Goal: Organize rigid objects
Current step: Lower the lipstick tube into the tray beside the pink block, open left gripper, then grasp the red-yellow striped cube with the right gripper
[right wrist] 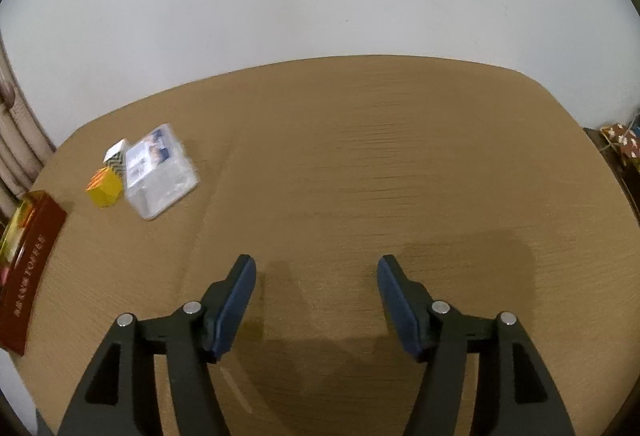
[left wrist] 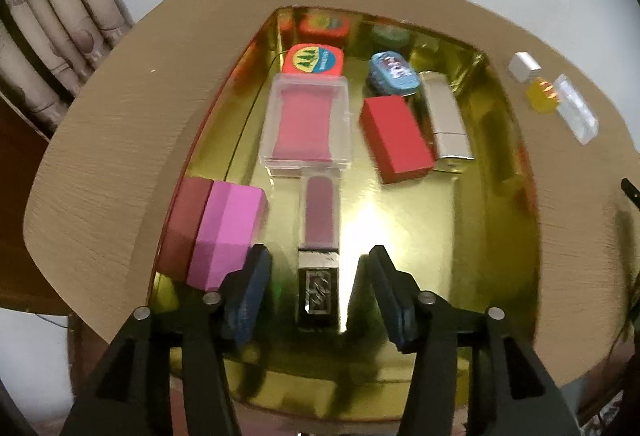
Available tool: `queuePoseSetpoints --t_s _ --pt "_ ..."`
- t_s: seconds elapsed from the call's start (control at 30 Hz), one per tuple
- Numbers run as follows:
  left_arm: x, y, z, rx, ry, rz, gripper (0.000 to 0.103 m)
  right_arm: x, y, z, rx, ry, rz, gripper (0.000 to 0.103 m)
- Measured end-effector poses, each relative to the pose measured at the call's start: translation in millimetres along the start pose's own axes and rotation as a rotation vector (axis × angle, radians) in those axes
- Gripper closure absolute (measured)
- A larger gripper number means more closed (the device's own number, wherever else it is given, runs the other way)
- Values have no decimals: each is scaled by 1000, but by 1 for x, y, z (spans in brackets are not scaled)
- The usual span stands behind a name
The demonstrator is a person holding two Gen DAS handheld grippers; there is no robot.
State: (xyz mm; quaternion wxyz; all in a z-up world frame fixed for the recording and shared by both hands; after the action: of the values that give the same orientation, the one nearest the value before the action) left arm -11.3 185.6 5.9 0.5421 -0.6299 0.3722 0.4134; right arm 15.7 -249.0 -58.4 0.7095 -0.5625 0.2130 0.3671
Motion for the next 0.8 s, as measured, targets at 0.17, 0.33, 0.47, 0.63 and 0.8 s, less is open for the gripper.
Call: queuePoseSetpoints --t_s 0.17,0.33,0.47,0.63,0.8 --pt "-36 3 -6 1 42 -101 34 -20 -15 73 -112 -194 22 38" --pt "-73 19 -7 -25 89 -186 26 -9 -41 159 -233 -241 69 38" --pt "-92 57 -3 -77 69 -263 20 24 -59 199 -212 -220 128 38" --pt "-88 100 8 -141 40 -259 18 54 -59 225 -186 -175 163 38" --pt "-69 114 19 -160 45 -187 18 81 -60 234 -167 -123 187 38"
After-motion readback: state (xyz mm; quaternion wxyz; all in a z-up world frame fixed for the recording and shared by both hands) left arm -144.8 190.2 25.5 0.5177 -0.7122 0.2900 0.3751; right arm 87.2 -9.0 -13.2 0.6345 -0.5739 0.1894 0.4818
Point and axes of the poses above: each gripper's, at about its wrist camera, not at the fingertips, and x roughly the way its jaws point, z to its left, y to its underside, the point moved 3 cm from there along x, roughly the way its jaws point
